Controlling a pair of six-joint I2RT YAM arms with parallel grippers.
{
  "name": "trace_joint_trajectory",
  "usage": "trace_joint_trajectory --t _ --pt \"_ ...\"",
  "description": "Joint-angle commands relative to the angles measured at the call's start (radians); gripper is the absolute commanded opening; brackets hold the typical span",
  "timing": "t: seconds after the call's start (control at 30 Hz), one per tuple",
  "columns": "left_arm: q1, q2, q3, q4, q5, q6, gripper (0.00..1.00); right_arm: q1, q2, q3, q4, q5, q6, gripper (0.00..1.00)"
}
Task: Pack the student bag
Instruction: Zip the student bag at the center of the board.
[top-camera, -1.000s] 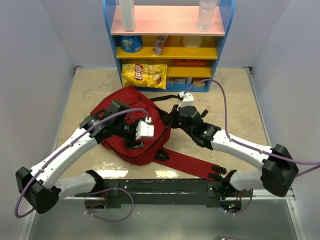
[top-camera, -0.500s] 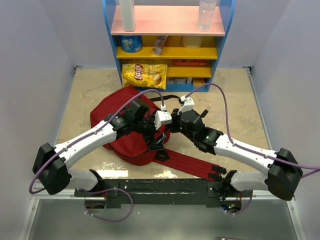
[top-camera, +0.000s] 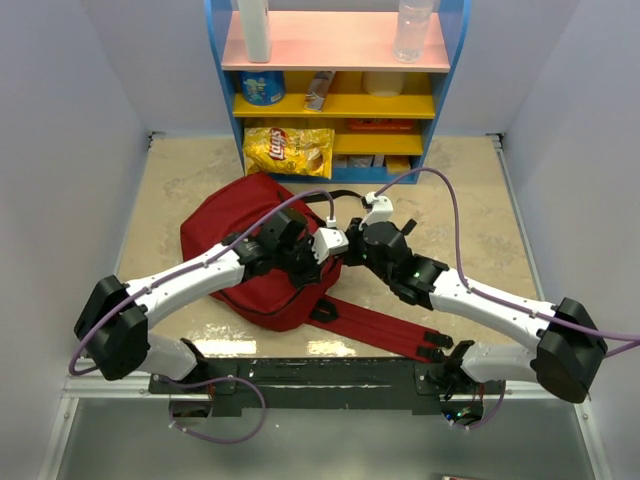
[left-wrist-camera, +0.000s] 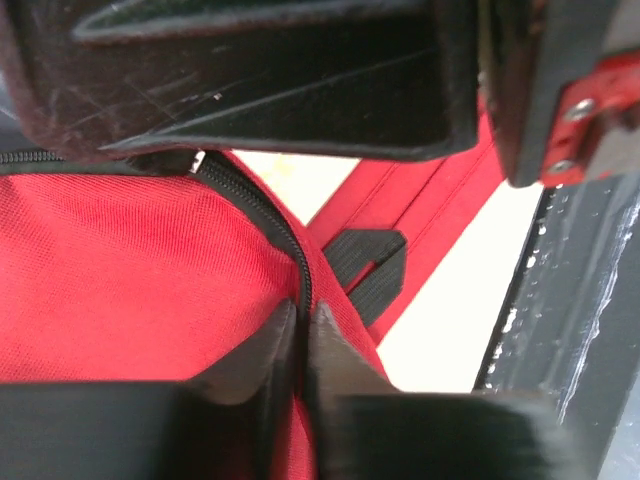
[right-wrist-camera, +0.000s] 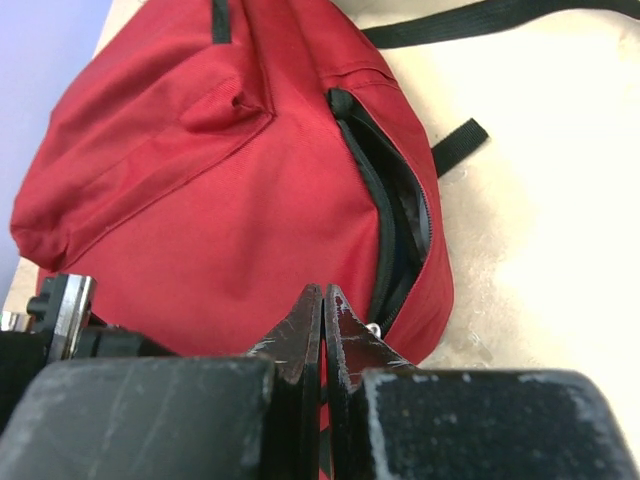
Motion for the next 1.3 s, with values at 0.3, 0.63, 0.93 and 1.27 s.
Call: trace_joint_trajectory --t 0.3,0.63,0.93,1.27 --pt "-0.111 -0.044 -0.010 -0.090 0.075 0.189 0.00 -0.007 0.024 0.069 -0.042 0.060 -0.027 0.00" --pt "-0.234 -0.184 -0.049 -0.268 0.140 0.353 0.00 -0.076 0.059 0.107 -0.055 0.060 -0.070 0.00" --pt "-0.291 -0.267 -0.083 -0.392 0.157 0.495 0.00 -0.116 0.085 0.111 -0.033 0.029 -0.088 0.00" --pt "-0.317 -0.270 -0.072 -0.440 0.210 0.550 0.00 -0.119 0.352 0.330 -0.029 -0.037 -0.139 0.00"
